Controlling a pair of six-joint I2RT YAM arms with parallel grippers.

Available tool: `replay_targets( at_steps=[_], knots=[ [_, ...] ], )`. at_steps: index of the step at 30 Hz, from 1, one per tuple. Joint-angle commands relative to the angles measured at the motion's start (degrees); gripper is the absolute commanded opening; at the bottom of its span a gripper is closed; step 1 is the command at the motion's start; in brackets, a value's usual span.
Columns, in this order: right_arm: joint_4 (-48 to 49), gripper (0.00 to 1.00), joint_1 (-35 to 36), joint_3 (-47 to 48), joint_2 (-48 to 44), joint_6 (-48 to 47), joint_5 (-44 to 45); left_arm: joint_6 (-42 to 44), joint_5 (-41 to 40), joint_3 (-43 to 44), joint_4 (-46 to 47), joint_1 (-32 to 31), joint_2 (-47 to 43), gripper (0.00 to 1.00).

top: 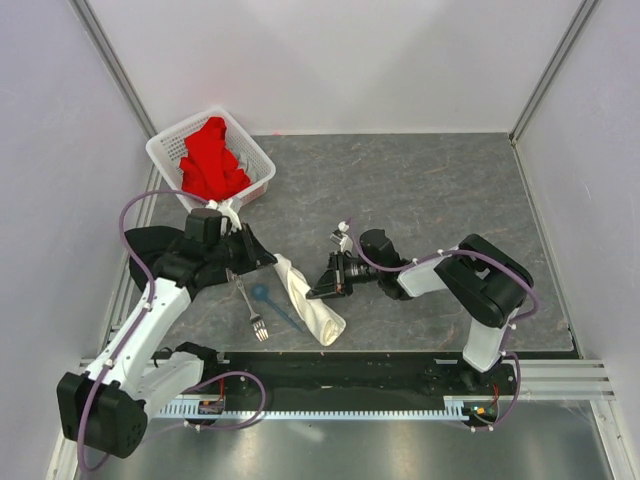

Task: Fold the napkin into a case and place the utensils inside
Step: Turn over the smaller rectangle-folded napkin at the center of the board.

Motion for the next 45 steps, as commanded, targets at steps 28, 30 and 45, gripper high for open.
replay_targets(
  at_steps=[28, 30, 45],
  knots=[
    [-47.4, 0.70, -16.1, 5.6, -13.0, -33.4, 13.4, -5.1, -2.9, 1.4, 18.6, -13.3, 24.4, 0.13],
    [-57.8, 0.71, -11.8, 10.8, -16.2, -38.1, 24.9, -5.2, -2.2, 2.0, 19.6, -13.4, 26.3, 0.12],
    [-50.1, 0.40, 2.5, -2.8, -23.4, -29.3, 31.3, -3.8, -5.8, 6.7, 21.4, -13.5, 40.2, 0.11]
  ],
)
